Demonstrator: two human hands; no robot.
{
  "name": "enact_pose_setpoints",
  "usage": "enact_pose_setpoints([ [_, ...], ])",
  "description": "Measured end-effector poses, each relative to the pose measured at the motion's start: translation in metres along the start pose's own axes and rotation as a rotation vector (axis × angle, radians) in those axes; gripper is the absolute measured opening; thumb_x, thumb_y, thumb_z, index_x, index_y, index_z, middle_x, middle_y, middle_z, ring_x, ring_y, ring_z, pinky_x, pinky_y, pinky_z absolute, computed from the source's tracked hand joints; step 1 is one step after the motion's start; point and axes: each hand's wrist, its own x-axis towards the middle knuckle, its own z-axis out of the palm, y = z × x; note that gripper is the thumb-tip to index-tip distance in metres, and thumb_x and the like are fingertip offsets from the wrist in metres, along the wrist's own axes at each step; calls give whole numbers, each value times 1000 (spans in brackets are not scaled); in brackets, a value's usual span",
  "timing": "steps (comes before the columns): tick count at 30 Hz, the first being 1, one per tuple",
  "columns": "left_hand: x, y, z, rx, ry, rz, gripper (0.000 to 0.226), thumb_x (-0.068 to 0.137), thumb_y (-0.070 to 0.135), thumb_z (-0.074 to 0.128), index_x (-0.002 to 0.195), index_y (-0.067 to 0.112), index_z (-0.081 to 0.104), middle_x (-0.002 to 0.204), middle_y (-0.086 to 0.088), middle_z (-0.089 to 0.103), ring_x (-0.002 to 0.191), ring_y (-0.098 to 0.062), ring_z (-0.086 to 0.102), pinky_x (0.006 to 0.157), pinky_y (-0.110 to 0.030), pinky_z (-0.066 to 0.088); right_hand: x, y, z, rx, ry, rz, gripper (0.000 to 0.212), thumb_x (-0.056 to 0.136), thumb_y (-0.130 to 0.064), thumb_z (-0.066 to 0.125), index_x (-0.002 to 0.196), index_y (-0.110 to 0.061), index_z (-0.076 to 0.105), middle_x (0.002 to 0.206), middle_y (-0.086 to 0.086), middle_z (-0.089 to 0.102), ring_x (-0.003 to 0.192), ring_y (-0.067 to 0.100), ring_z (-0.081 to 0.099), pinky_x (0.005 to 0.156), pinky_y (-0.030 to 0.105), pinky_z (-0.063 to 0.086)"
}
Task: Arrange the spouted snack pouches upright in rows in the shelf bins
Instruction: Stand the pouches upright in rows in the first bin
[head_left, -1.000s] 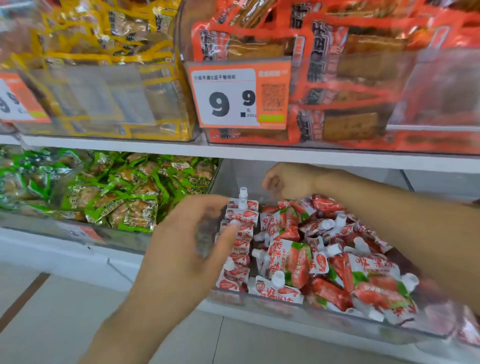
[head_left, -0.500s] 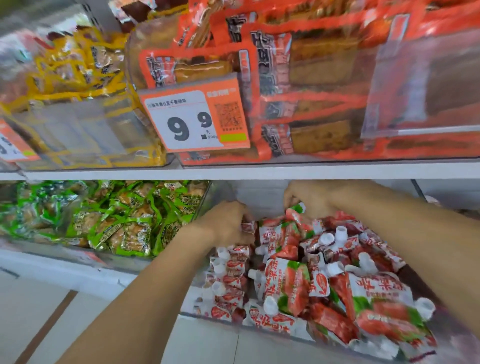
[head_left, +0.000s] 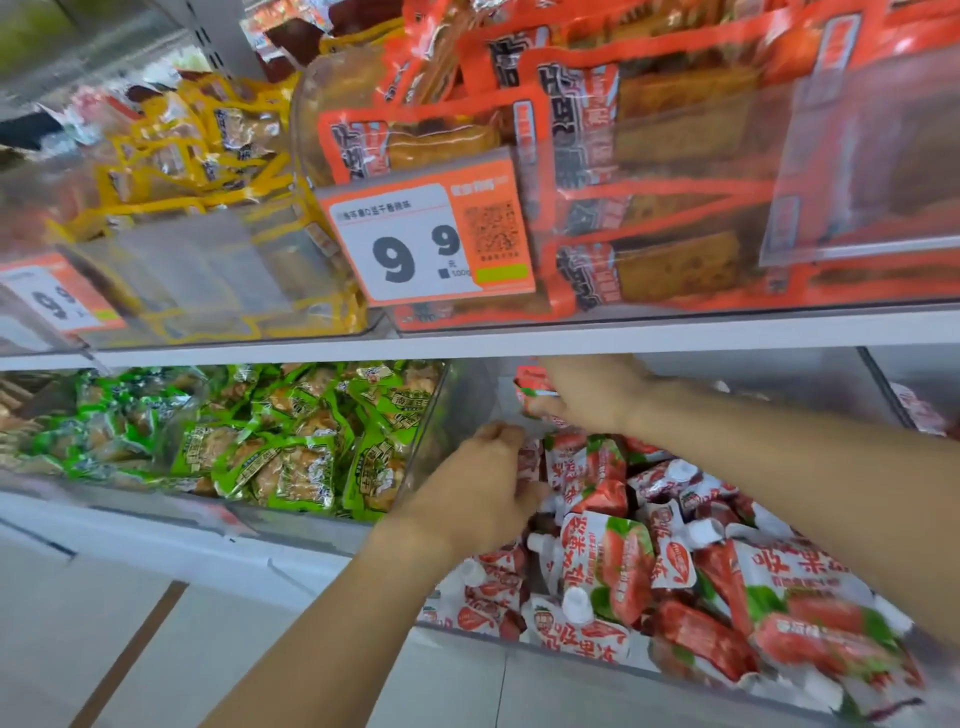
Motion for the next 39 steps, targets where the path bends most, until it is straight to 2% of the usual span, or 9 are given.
enact_pose_setpoints([
  [2,-21,0,-1,-27,75,21,60,94,43,54,146,20,34,141,-2,45,127,-20,47,101,-27,39,6,-4,0,35,-136,21,59,82,-36,76,130,-13,52,119,8,61,104,26,60,83,28,48],
  [5,-47,-8,11,-81,114,8,75,92,47,54,153,26,16,146,3,40,132,-18,42,105,-32,40,13,-6,4,-21,-311,2,48,83,-13,71,128,-18,55,129,4,56,106,22,55,83,23,43],
  [10,-64,-15,25,-156,158,25,76,91,50,54,152,28,15,149,7,30,133,-16,39,105,-28,35,21,-5,1,-55,-137,4,26,100,-24,50,120,-11,60,124,9,62,108,25,56,94,31,45],
  [13,-67,-17,27,-164,173,14,76,92,46,55,152,26,14,152,4,27,135,-19,37,105,-30,35,24,-21,-4,59,-15,87,46,102,-48,39,120,-12,63,123,5,64,114,24,57,98,34,44],
  [18,-68,-17,33,-203,233,-2,75,92,41,57,152,24,16,146,0,35,130,-23,42,105,-33,38,17,-35,3,265,-442,81,47,103,-46,36,139,-20,52,149,-1,46,135,18,43,109,27,29],
  [25,-64,-16,37,-193,250,-43,74,87,40,62,148,23,24,140,-3,44,126,-25,46,104,-39,42,30,-23,21,563,-320,135,27,104,-23,45,119,-14,65,119,0,65,111,15,58,92,24,41],
  [31,-62,-15,36,-163,262,-36,73,88,40,62,148,26,23,140,1,44,129,-22,43,110,-35,36,30,-2,13,692,-415,224,39,103,-30,46,142,-27,48,146,-1,48,133,21,46,109,42,40],
  [36,-59,-10,39,-175,268,-73,70,86,47,63,144,26,30,135,1,46,123,-19,47,103,-34,43,11,11,-9,262,-256,135,27,96,-21,61,120,-10,63,126,5,63,101,14,62,90,20,49],
  [39,-56,-6,34,-152,254,-101,67,86,48,62,142,26,33,133,0,46,122,-20,48,104,-36,42,-4,11,1,-32,-398,98,45,86,-41,72,124,-18,64,121,-3,65,105,16,61,96,31,50],
])
